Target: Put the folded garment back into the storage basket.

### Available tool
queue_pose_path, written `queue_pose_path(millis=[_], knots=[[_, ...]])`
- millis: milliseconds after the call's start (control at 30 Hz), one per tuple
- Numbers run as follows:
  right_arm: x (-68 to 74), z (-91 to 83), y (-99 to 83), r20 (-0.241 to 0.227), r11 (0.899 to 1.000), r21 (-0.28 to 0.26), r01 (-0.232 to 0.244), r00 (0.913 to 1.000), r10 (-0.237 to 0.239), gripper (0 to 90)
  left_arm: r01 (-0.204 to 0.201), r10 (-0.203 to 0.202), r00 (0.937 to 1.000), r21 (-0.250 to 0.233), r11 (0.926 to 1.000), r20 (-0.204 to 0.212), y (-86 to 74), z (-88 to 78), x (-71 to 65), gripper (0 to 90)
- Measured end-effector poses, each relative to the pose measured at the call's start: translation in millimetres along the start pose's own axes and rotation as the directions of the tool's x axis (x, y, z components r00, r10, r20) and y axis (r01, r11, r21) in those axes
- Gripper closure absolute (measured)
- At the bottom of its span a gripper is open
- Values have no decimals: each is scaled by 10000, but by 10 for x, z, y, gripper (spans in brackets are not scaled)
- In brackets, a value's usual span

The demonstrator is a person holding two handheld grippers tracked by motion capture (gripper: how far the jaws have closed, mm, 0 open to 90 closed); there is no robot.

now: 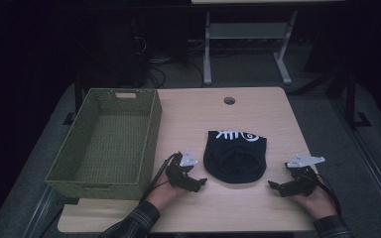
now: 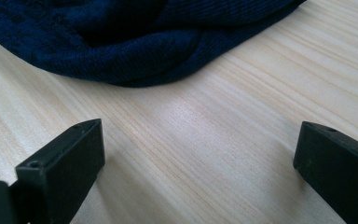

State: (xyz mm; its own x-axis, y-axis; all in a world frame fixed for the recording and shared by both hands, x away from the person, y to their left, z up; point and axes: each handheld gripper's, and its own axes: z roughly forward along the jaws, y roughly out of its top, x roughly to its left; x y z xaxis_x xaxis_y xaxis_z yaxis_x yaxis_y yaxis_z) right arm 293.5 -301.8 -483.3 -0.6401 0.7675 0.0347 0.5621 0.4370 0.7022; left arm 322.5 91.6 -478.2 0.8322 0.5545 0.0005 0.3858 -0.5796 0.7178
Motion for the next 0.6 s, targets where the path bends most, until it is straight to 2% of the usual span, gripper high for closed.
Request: queue_pose_path(millis=[233, 300, 400, 567, 600], knots=[[-16, -8, 13, 72, 9998, 1, -174, 9998, 174, 46, -119, 118, 9999, 118, 9999, 125, 4, -13, 10, 122], [-34, -39, 40, 50, 9996, -116, -238, 9997, 239, 73, -207, 203, 9997, 199, 9996, 160, 2, -24, 21, 122], [-69, -100, 106, -44, 9984, -487, -270, 9996, 269, 136, -123, 120, 9999, 306, 9995, 119, 2, -39, 15, 122], [-90, -81, 186, -127, 9991, -332, -256, 9996, 251, 164, -213, 216, 9998, 547, 9983, -54, -4, -84, -8, 123], [-94, -71, 229, -208, 9992, -291, -266, 9994, 260, 204, -157, 164, 9998, 578, 9982, -107, -12, -96, -19, 123]])
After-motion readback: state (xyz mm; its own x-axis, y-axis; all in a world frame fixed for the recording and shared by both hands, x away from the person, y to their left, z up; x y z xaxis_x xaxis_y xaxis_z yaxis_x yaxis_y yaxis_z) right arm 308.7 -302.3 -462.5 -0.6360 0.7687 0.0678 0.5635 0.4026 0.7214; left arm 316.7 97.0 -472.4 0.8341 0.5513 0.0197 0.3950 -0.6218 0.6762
